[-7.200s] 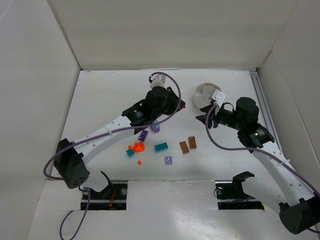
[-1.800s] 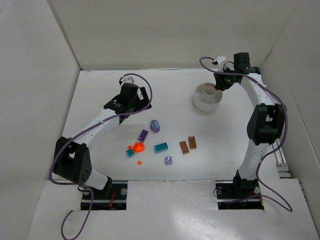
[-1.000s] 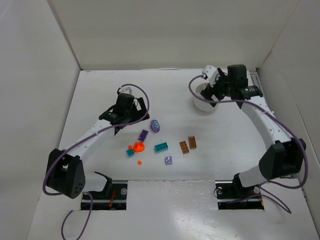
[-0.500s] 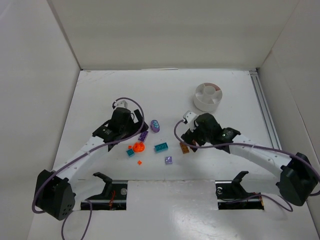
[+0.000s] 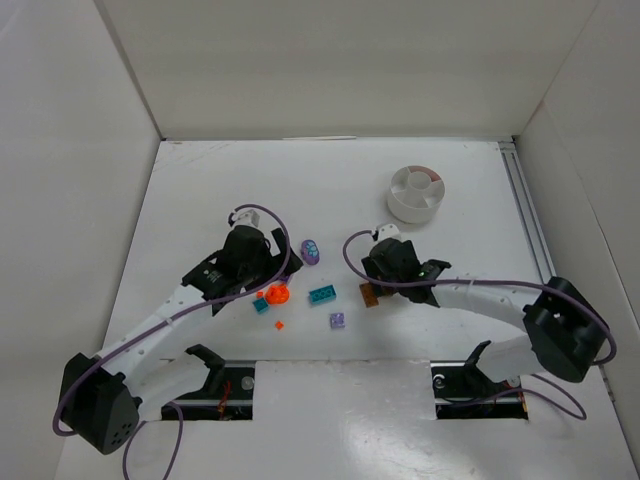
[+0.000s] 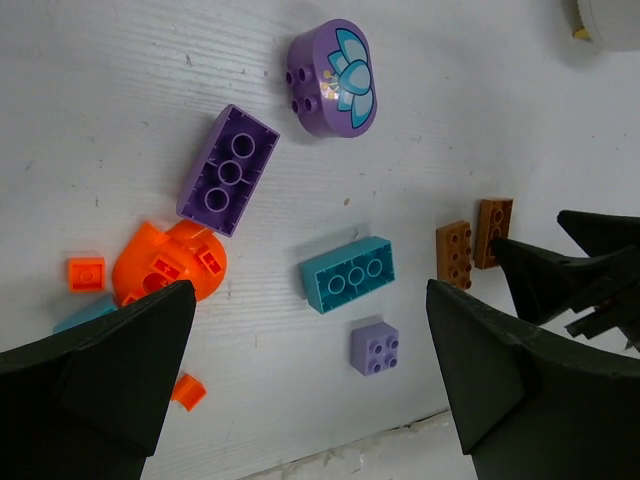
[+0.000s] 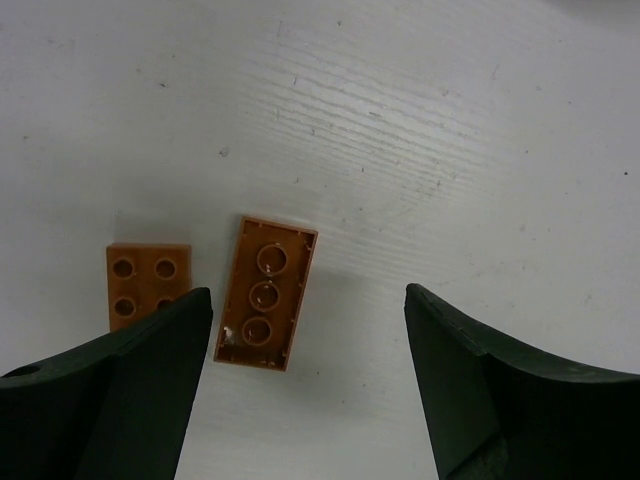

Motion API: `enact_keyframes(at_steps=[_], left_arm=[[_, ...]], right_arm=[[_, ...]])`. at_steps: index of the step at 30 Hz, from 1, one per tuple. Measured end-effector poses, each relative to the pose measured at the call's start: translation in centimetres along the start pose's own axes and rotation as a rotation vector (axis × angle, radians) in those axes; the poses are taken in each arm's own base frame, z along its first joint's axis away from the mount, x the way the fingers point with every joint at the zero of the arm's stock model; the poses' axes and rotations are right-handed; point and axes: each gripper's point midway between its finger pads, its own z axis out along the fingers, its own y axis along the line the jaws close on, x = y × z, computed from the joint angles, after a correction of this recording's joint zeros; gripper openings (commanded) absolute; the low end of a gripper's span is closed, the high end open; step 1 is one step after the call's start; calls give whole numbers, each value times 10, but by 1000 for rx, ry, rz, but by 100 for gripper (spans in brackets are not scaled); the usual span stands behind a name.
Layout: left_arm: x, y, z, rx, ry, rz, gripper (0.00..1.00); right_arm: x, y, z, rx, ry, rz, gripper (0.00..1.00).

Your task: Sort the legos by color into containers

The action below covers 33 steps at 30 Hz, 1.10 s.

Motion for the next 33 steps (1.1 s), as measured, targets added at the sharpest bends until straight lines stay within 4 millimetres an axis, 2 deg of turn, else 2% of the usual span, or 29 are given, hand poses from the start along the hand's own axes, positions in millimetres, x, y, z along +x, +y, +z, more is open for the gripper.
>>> enact_keyframes(at_steps=[3, 8, 14, 21, 22, 26, 33], left_arm=[[0, -1, -1, 4, -2, -2, 99], [1, -1, -2, 5, 1, 0, 99], [0, -2, -3, 8, -2, 0, 99], [0, -1, -2, 6, -3, 1, 99], [0, -1, -2, 5, -4, 0, 99], [0, -1, -2, 5, -4, 0, 99], [0, 1, -2, -4, -6, 1, 99]], right_arm=[[4, 4, 10, 11, 25, 11, 79], [5, 10, 22, 14, 36, 26, 68], [7, 13, 28, 11, 46, 60, 65], [4, 12, 37, -2, 45, 116, 46], [4, 11, 38, -3, 45, 122, 46], [-2, 13, 43, -28, 29, 152, 32], [-12, 15, 42, -98, -17, 103, 27]])
